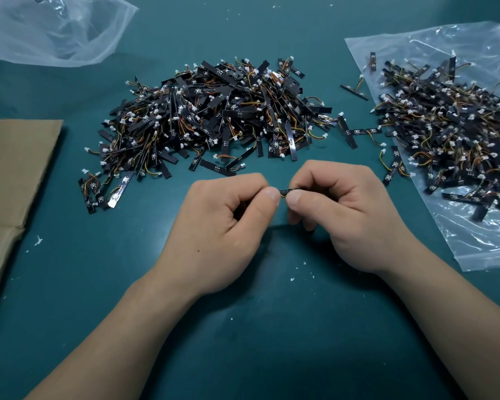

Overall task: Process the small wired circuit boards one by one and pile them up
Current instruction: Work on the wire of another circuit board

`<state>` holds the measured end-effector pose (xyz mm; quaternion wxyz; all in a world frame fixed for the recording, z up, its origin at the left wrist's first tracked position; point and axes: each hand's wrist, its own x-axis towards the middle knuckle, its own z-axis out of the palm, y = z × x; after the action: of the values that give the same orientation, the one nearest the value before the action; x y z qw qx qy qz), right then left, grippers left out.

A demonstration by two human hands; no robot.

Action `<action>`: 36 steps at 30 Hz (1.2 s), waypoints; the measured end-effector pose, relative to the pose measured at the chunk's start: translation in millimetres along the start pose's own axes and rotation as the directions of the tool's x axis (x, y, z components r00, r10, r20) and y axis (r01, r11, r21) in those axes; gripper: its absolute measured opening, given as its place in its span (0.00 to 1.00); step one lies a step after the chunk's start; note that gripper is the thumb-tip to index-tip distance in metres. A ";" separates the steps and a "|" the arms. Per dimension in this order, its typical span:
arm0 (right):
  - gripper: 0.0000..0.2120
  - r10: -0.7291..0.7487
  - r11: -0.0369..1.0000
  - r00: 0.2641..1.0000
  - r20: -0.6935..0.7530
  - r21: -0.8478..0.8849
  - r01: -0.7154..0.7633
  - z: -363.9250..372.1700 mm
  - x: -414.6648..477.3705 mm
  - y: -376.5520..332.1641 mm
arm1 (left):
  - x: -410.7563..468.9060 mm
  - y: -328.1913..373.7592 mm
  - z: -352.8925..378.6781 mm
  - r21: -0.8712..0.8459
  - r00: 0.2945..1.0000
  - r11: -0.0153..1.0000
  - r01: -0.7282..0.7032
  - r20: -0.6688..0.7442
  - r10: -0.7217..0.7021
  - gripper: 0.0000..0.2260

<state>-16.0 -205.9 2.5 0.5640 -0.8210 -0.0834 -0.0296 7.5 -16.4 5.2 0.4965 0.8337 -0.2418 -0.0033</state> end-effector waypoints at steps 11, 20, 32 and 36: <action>0.12 -0.004 1.000 1.000 0.009 0.001 0.004 -1.2 -0.2 -0.8 | 0.6 2.9 -0.4 -0.011 1.000 1.000 0.010 0.014 -0.010 0.13; 0.13 -0.012 1.000 0.999 0.030 -0.004 0.012 -1.9 -0.4 -0.3 | 0.0 3.4 0.4 -0.009 1.000 1.000 0.004 0.019 -0.003 0.14; 0.13 -0.020 1.000 0.998 0.056 -0.007 0.021 -3.0 -0.2 0.6 | -1.5 2.9 -1.3 -0.022 0.999 1.000 -0.010 0.042 0.011 0.14; 0.13 -0.022 0.999 0.998 0.053 -0.024 0.023 -1.6 -0.6 0.7 | -0.6 2.2 -0.6 -0.033 0.999 0.999 -0.012 0.043 0.014 0.15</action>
<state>-16.4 -207.7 2.4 0.5511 -0.8274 -0.1069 -0.0153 6.2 -16.5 7.2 0.5047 0.8237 -0.2576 -0.0218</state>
